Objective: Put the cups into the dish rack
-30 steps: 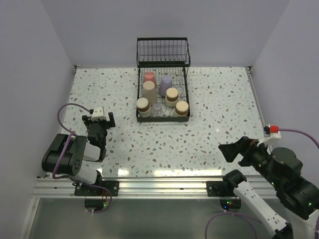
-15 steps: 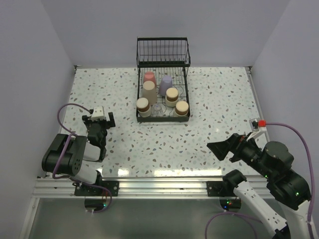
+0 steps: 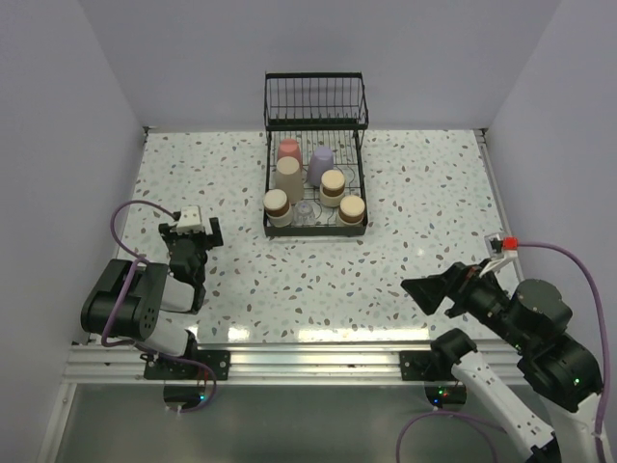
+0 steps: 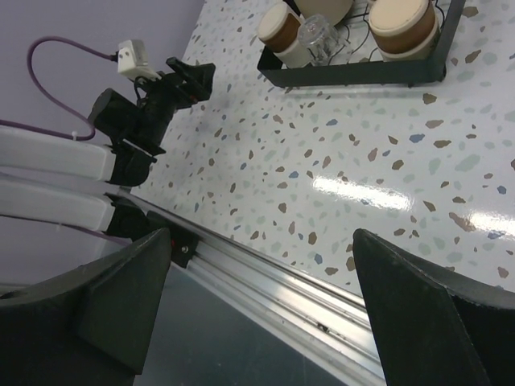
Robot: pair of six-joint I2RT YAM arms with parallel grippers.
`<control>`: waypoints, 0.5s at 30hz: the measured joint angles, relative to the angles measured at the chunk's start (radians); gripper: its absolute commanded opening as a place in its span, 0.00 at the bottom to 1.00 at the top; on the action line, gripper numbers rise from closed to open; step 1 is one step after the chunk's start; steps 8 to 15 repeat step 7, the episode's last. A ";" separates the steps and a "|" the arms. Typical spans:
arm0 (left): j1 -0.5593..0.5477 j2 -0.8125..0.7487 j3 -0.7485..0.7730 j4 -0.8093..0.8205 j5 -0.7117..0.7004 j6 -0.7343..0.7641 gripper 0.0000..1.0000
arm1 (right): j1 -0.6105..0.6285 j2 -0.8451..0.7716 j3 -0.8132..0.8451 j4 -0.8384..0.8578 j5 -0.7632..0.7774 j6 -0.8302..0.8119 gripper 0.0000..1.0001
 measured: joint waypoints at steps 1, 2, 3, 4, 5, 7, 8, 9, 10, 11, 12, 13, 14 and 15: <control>0.000 0.000 0.000 0.000 0.000 0.000 1.00 | 0.000 -0.006 0.000 -0.003 0.000 0.000 0.98; 0.000 0.000 0.000 0.000 0.000 0.000 1.00 | 0.000 -0.014 0.000 -0.006 0.000 0.001 0.98; 0.000 0.000 0.000 0.000 0.000 0.000 1.00 | 0.000 -0.021 0.001 -0.007 0.000 0.001 0.98; 0.000 0.000 0.000 0.000 0.000 0.000 1.00 | 0.000 -0.027 0.002 -0.010 0.001 0.001 0.98; 0.000 0.000 0.000 0.000 0.000 0.000 1.00 | 0.000 -0.034 0.003 -0.012 0.001 0.002 0.98; 0.000 0.000 0.000 0.000 0.000 0.000 1.00 | 0.000 -0.040 0.009 -0.024 0.008 0.002 0.98; 0.000 0.000 0.000 0.000 0.000 0.000 1.00 | 0.000 -0.040 0.009 -0.024 0.008 0.002 0.98; 0.000 0.000 0.000 0.000 0.000 0.000 1.00 | 0.000 -0.040 0.009 -0.024 0.008 0.002 0.98; 0.000 0.000 0.000 0.000 0.000 0.000 1.00 | 0.000 -0.040 0.009 -0.024 0.008 0.002 0.98; 0.000 0.000 0.000 0.000 0.000 0.000 1.00 | 0.000 -0.040 0.009 -0.024 0.008 0.002 0.98; 0.000 0.000 0.000 0.000 0.000 0.000 1.00 | 0.000 -0.040 0.009 -0.024 0.008 0.002 0.98; 0.000 0.000 0.000 0.000 0.000 0.000 1.00 | 0.000 -0.040 0.009 -0.024 0.008 0.002 0.98; 0.000 0.000 0.000 0.000 0.000 0.000 1.00 | 0.000 -0.040 0.009 -0.024 0.008 0.002 0.98; 0.000 0.000 0.000 0.000 0.000 0.000 1.00 | 0.000 -0.040 0.009 -0.024 0.008 0.002 0.98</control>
